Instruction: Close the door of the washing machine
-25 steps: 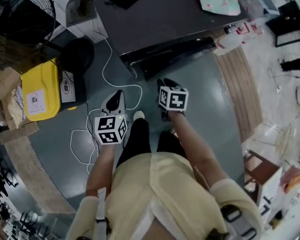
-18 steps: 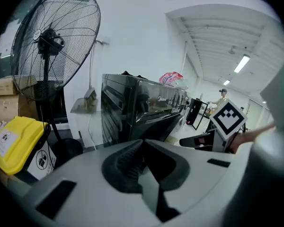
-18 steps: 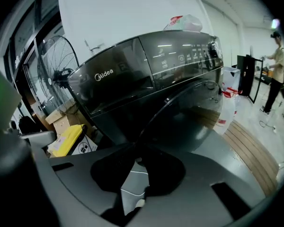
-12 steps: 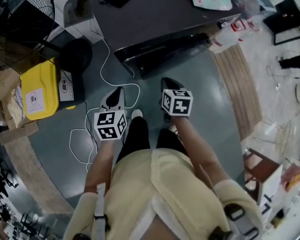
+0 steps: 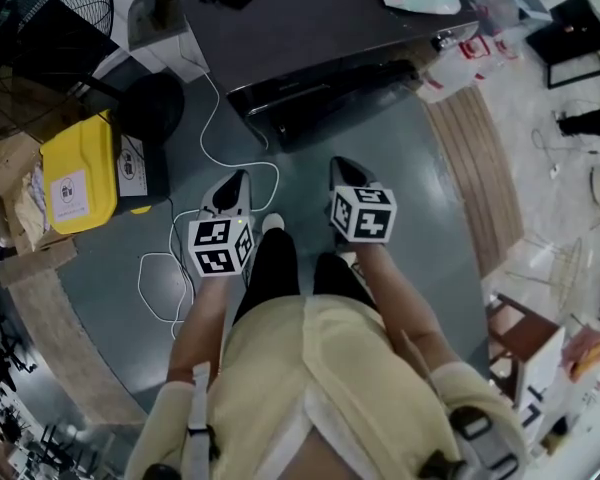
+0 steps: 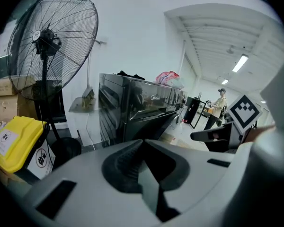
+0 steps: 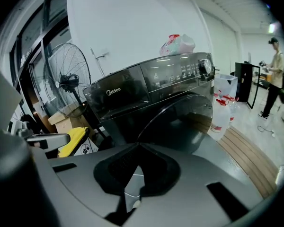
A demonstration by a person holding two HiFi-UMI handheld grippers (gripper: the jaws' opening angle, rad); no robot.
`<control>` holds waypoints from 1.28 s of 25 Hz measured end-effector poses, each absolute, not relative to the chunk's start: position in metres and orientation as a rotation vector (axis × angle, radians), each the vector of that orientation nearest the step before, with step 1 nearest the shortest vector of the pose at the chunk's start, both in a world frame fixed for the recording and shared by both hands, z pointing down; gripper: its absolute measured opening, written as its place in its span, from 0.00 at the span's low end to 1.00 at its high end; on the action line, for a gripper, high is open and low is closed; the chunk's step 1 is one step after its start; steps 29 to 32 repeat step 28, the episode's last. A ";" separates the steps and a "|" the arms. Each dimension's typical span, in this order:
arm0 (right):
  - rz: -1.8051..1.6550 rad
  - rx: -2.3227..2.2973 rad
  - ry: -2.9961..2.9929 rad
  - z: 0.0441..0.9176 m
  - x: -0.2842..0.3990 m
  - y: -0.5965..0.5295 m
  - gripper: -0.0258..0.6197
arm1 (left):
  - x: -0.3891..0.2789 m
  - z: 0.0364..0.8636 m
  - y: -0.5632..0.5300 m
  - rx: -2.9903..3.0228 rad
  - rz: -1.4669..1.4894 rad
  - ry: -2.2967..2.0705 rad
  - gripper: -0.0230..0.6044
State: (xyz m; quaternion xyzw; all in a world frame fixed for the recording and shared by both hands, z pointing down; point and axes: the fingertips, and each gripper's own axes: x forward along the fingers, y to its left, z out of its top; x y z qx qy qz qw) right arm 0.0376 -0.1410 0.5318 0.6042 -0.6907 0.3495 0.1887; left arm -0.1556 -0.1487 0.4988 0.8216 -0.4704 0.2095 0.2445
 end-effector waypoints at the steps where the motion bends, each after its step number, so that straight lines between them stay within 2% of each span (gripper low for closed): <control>1: 0.982 1.699 -1.943 0.530 0.038 -0.138 0.05 | -0.156 0.500 -0.148 2.243 0.576 -1.281 0.05; 32: 1.006 1.731 -1.976 0.508 0.063 -0.097 0.05 | -0.100 0.510 -0.134 2.322 0.683 -1.141 0.05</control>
